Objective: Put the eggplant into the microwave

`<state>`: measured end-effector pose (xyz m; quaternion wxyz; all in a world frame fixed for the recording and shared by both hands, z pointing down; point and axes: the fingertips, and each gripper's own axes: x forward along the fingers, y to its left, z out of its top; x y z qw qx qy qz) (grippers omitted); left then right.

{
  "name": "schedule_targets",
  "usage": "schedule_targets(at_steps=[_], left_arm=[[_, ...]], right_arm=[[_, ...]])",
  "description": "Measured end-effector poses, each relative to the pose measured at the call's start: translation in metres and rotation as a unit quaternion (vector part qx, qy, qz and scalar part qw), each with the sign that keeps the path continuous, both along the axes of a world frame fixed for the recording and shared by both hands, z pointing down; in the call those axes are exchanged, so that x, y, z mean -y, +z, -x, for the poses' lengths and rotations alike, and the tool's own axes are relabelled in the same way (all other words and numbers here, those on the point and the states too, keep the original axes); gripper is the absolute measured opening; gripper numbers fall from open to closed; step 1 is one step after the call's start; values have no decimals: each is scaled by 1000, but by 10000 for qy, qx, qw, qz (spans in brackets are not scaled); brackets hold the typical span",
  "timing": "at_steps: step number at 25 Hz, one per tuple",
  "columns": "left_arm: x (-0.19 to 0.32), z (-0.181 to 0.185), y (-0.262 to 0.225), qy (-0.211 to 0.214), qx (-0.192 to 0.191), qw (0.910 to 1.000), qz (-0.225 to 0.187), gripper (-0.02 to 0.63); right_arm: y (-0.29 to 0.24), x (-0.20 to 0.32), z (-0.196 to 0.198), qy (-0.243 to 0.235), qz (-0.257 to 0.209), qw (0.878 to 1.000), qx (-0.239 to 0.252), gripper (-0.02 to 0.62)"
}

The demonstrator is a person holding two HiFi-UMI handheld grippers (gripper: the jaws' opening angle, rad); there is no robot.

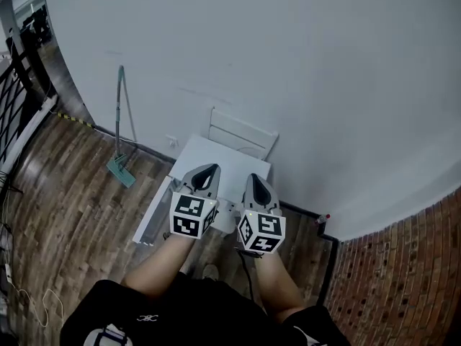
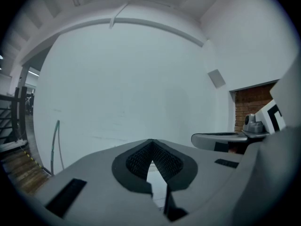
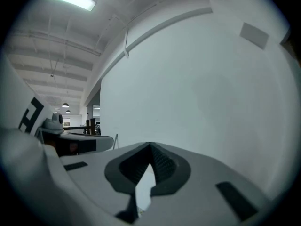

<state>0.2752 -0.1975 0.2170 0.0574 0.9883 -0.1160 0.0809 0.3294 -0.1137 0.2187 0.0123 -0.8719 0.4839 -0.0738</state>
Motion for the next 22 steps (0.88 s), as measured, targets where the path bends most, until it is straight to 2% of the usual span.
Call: schedule_targets(at_steps=[4,10,22], left_arm=[[7,-7,-4,-103,39,9999,-70,-2],[8,-22,-18,11,-53,9998,-179,-2],[34,-19,-8,-91,-5,9998,-154,-2]], right_arm=[[-4,0,-11,-42,-37,10000,37,12],[-13,7,-21,-63,-98,9999,28,12],[-11,28,-20,-157,31,9998,-112,12]])
